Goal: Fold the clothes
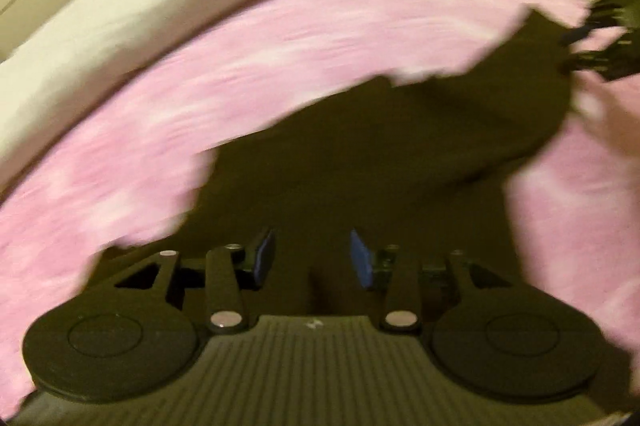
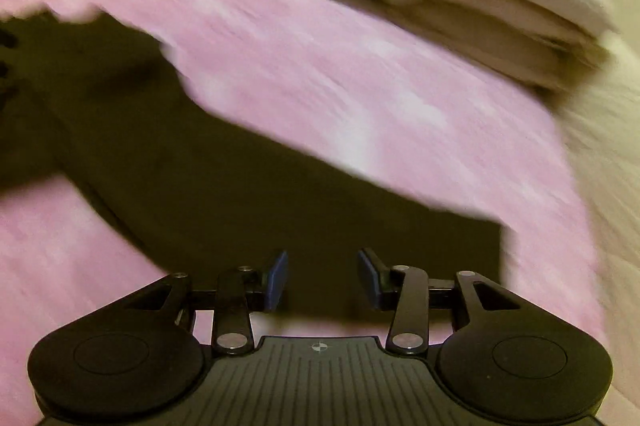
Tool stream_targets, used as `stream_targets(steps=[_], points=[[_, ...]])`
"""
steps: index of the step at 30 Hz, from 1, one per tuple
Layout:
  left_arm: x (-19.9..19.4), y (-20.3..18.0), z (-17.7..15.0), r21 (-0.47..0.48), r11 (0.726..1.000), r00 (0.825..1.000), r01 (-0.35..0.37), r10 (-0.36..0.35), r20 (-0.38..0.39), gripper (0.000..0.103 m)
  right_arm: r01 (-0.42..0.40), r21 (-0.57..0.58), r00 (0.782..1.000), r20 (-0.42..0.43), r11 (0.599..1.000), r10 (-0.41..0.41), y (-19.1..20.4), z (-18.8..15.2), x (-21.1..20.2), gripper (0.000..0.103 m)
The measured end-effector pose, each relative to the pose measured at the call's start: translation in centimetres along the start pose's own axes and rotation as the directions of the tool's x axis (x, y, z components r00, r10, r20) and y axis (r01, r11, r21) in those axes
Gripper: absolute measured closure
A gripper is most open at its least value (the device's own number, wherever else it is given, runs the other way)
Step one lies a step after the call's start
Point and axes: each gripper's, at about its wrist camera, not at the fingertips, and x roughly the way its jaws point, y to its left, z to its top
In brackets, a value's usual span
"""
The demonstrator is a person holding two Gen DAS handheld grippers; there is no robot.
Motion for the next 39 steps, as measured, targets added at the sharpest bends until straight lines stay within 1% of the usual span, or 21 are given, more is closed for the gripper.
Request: stream_targets(steps=[3,4,6,9,11,13,16,19,20,21,22,23,24,25,27,29,33,35,37,38,39], points=[[0.3,7.5,-2.1,-0.084,0.992,0.995,-0.095,0.092,-0.039,0.063,-0.146,-0.044,0.988,0.038,0.988,0.148,2.7,5.3,2.6,0.055],[0.6,9.8,-2.6,-0.107,0.988,0.993,-0.113,0.109,-0.049,0.062,-0.176,-0.055,0.983,0.044,0.983,0.178,3.6,6.8,3.3,0.052],[1.4,13.8,-3.6,-0.141,0.983,0.992,-0.118,0.11,-0.063,0.061,-0.237,-0.072,0.968,0.064,0.969,0.242,5.6,10.2,4.9,0.047],[3.4,18.2,-4.4,-0.202,0.978,0.997,-0.058,0.045,-0.069,0.06,-0.293,-0.125,0.951,0.063,0.948,0.302,7.3,14.9,8.3,0.044],[5.2,20.4,-4.7,-0.229,0.974,0.997,-0.005,-0.013,-0.078,0.06,-0.322,-0.169,0.941,0.046,0.931,0.334,9.0,17.0,10.1,0.044],[6.8,21.6,-5.3,-0.247,0.968,0.993,0.047,-0.071,-0.091,0.06,-0.35,-0.198,0.932,0.02,0.915,0.361,10.7,18.8,12.1,0.044],[8.3,22.7,-6.1,-0.251,0.959,0.981,0.131,-0.163,-0.109,0.06,-0.359,-0.195,0.932,-0.024,0.913,0.361,12.3,20.6,15.5,0.044],[8.3,23.1,-6.7,-0.233,0.955,0.973,0.185,-0.211,-0.093,0.061,-0.369,-0.172,0.929,-0.08,0.913,0.36,13.4,21.7,18.7,0.044],[8.1,23.2,-6.9,-0.226,0.953,0.97,0.201,-0.226,-0.09,0.063,-0.38,-0.156,0.924,-0.104,0.912,0.367,13.7,21.9,19.6,0.049],[8.0,23.4,-7.0,-0.219,0.951,0.967,0.216,-0.24,-0.088,0.072,-0.379,-0.15,0.924,-0.114,0.913,0.365,13.9,21.9,19.6,0.054],[7.8,23.5,-7.2,-0.212,0.949,0.963,0.232,-0.255,-0.086,0.085,-0.375,-0.147,0.925,-0.12,0.915,0.36,14.1,21.9,19.3,0.079],[7.7,23.6,-7.4,-0.205,0.947,0.959,0.248,-0.269,-0.084,0.093,-0.372,-0.143,0.926,-0.127,0.917,0.355,14.2,21.9,19.1,0.096],[7.3,23.8,-7.4,-0.2,0.946,0.96,0.253,-0.272,-0.073,0.099,-0.368,-0.14,0.927,-0.134,0.919,0.35,14.4,21.9,18.9,0.097],[6.7,24.0,-7.4,-0.198,0.948,0.963,0.249,-0.264,-0.053,0.099,-0.364,-0.136,0.928,-0.141,0.921,0.346,14.6,22.0,18.6,0.098],[5.4,24.5,-7.2,-0.195,0.952,0.97,0.237,-0.243,-0.007,0.099,-0.317,-0.184,0.947,-0.119,0.931,0.299,14.9,22.5,17.4,0.098],[4.1,25.8,-6.5,-0.21,0.958,0.98,0.197,-0.189,0.057,0.1,-0.258,-0.215,0.966,-0.055,0.942,0.252,14.4,24.0,16.2,0.099],[4.2,29.0,-4.2,-0.249,0.962,0.988,0.111,-0.081,0.128,0.1,-0.155,-0.232,0.983,0.064,0.96,0.174,13.2,28.1,15.9,0.099],[5.2,30.0,-3.3,-0.269,0.961,0.991,0.071,-0.036,0.132,0.099,-0.099,-0.242,0.985,0.116,0.965,0.13,13.4,29.7,16.7,0.099],[6.9,30.2,-2.8,-0.286,0.958,0.994,0.026,0.006,0.109,0.098,-0.064,-0.227,0.985,0.144,0.972,0.098,14.0,30.6,18.2,0.098],[7.9,30.0,-2.8,-0.287,0.958,0.996,0.001,0.026,0.09,0.096,-0.057,-0.223,0.985,0.144,0.973,0.091,14.3,30.7,19.1,0.095],[8.8,29.7,-2.8,-0.29,0.957,0.996,-0.029,0.052,0.071,0.092,-0.041,-0.228,0.989,0.132,0.973,0.073,14.9,30.6,20.0,0.091]])
